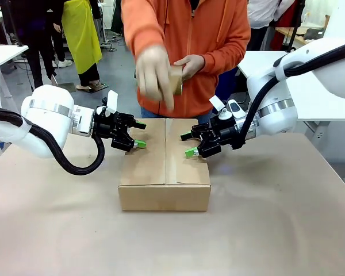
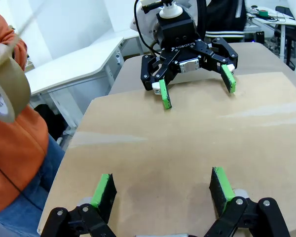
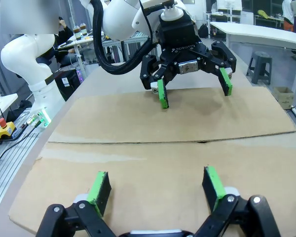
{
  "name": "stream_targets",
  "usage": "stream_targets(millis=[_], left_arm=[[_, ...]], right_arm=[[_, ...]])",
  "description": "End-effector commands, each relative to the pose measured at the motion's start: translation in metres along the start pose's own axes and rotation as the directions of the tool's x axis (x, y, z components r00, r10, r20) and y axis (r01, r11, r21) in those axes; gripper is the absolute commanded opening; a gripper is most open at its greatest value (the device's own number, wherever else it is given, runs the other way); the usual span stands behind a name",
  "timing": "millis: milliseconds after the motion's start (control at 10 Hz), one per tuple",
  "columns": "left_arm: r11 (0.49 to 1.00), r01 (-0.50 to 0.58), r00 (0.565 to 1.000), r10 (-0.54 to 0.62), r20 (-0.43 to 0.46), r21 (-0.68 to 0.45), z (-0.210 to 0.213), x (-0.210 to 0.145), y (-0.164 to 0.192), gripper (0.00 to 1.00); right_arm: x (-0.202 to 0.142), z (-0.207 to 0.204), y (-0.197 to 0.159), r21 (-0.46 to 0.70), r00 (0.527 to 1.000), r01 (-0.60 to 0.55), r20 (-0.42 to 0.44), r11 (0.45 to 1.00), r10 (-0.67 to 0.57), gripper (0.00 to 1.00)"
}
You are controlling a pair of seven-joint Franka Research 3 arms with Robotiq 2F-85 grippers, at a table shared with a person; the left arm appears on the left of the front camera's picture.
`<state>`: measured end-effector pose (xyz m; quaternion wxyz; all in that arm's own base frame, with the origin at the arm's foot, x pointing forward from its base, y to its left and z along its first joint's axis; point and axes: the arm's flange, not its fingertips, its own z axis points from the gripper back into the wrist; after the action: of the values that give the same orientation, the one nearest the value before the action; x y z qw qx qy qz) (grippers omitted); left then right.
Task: Pack the gift set into the box.
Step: Press and hold the closed box until the human finishes sealing it.
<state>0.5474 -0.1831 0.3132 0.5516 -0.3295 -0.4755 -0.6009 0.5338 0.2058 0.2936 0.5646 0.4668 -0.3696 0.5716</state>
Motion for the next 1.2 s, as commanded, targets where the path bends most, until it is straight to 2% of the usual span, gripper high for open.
stream_targets(millis=[0,1100], left_arm=[[1.0,0.005,1.0,-0.005,-0.006,-0.009,0.0011,-0.0012,-0.0046,1.0],[1.0,0.005,1.0,-0.005,-0.006,-0.009,0.0011,-0.0012,-0.0046,1.0]], right_arm=[[-0.0006,-0.0038,0.0001,-0.003,1.0,-0.003,-0.004,1.0,0.003,1.0],[-0.0006,-0.0038,0.0001,-0.003,1.0,-0.003,-0.004,1.0,0.003,1.0]])
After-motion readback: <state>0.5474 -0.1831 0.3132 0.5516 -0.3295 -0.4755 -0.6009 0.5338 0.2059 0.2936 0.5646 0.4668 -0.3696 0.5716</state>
